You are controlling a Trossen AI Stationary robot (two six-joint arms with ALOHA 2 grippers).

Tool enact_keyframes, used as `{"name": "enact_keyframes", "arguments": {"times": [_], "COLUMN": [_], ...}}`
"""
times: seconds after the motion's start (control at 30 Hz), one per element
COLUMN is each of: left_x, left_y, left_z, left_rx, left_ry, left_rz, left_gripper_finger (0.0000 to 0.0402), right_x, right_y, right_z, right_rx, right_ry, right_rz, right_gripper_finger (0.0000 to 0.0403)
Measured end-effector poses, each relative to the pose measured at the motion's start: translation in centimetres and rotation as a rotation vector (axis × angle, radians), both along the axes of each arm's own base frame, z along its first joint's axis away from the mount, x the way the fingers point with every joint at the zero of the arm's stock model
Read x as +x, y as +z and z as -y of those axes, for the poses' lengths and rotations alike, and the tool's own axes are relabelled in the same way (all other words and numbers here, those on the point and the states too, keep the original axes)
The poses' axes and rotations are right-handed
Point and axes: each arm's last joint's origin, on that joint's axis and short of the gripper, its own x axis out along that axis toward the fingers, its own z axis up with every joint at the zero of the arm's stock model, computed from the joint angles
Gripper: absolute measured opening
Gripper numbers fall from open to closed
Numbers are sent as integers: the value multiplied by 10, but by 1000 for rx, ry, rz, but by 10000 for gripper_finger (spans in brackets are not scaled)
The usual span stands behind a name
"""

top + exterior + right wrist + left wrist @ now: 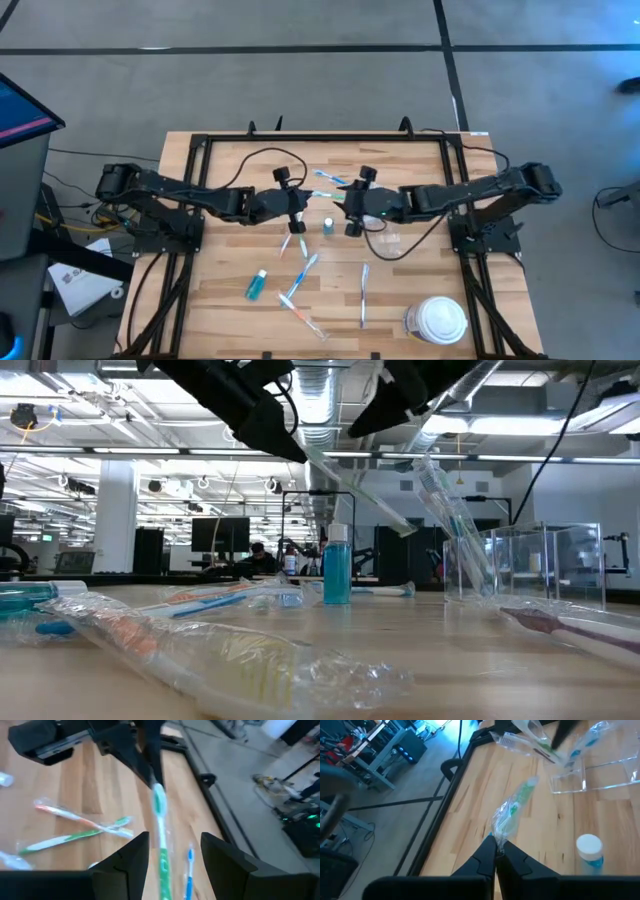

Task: Pick & Place toothbrushing station
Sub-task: Put the top green toothbrush into the transparent organizer

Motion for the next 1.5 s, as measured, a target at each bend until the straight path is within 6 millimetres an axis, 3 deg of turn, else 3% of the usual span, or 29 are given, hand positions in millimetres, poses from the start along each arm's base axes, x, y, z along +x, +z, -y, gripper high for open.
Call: {"name": "enact_keyframes", "arguments": {"times": [0.33,0.8,0.93,1.2,1.5], "left_x": [-1,-2,-2,-2,-2], "left_y": [-1,-2,-2,-2,-2], "left_z": [8,14,15,16,16], "left_rx": [10,14,14,14,1], "left_ry": [-14,-25,-28,-31,-50], "left_rz": [-18,-24,-24,-27,-27], "left_gripper_finger": [0,0,0,0,0], "right_x": [26,39,44,45,46], "right_y": [0,-15,-27,-27,-26], "right_z": [5,7,8,10,15], "right_rx": [59,93,93,85,81], "right_ry": [49,57,53,53,44], "right_rz": [-92,-110,-141,-135,-132], "right_gripper_finger": [188,189,187,157,90]}}
